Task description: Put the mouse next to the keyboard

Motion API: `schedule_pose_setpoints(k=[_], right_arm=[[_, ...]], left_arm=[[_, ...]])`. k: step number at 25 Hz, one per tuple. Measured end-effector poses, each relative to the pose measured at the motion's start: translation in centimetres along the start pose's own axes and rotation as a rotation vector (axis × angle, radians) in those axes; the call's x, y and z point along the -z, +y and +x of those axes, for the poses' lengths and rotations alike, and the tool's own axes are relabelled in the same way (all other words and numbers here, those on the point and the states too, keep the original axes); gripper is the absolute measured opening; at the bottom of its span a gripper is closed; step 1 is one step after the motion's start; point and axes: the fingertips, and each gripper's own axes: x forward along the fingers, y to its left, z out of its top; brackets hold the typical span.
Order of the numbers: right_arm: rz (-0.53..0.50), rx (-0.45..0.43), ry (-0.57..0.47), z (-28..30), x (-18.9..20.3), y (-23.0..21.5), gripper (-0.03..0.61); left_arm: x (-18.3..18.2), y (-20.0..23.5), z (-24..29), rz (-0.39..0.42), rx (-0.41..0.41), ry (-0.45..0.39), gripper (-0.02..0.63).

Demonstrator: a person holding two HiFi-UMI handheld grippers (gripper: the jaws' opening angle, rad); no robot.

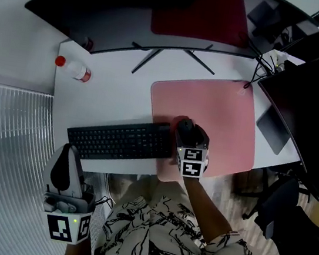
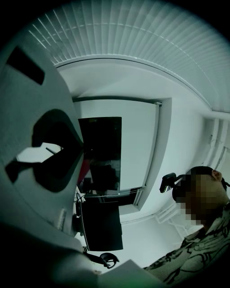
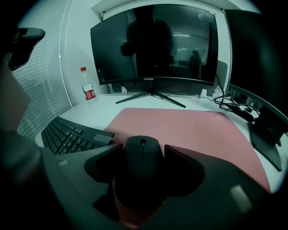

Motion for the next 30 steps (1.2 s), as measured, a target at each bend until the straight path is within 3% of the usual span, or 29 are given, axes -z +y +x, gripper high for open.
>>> schedule_pose_setpoints(k=[8, 18, 30], right_arm=[[-0.049, -0.002, 0.032, 0.4, 0.4, 0.4, 0.306], [-0.027, -0.015, 0.056, 1.0, 1.2, 0.4, 0.307], [0.045, 0.039, 0.112, 0.7, 1.7, 0.3, 0.307]], left_arm=[[0.0, -0.1, 0.0, -0.010, -0.003, 0.003, -0.003], [0.1, 0.0, -0.3, -0.012, -0.014, 0.000, -0.003], [0.1, 0.0, -0.3, -0.012, -0.011, -0.004, -0.003]])
